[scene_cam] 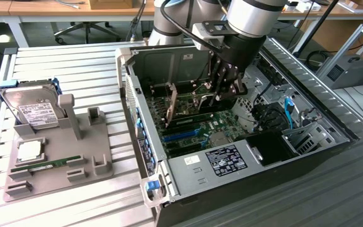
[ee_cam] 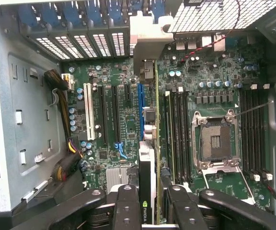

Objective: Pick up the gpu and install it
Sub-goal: 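Insert the gpu into the slot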

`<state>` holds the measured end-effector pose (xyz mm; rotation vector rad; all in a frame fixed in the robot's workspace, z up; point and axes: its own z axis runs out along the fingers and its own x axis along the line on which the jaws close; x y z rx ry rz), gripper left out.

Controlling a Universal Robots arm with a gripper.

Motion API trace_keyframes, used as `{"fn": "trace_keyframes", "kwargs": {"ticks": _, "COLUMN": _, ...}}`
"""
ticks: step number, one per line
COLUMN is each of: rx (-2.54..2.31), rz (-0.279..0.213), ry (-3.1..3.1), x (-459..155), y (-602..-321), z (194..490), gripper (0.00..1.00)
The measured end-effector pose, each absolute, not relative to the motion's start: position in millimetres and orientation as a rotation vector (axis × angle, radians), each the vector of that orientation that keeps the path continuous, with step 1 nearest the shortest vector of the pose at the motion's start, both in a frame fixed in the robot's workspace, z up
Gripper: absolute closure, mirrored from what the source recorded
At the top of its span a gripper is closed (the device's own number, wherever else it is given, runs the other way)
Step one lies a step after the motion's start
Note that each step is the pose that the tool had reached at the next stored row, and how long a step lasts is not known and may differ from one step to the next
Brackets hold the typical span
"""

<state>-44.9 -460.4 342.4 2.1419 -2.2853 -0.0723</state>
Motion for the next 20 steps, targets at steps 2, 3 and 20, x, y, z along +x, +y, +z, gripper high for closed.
{"fn": "trace_keyframes", "kwargs": {"ticks": 2, "rx": 2.150, "rz": -0.072, "ry": -2.277, "x": -44.9, "y": -460.4, "z": 342.4, "gripper": 0.73}}
{"fn": "trace_keyframes", "kwargs": {"ticks": 3, "rx": 2.160, "rz": -0.072, "ry": -2.268, "x": -44.9, "y": -460.4, "z": 342.3, "gripper": 0.73}}
{"fn": "trace_keyframes", "kwargs": {"ticks": 20, "rx": 2.181, "rz": -0.072, "ry": -2.247, "x": -49.0, "y": -460.4, "z": 332.1, "gripper": 0.73}}
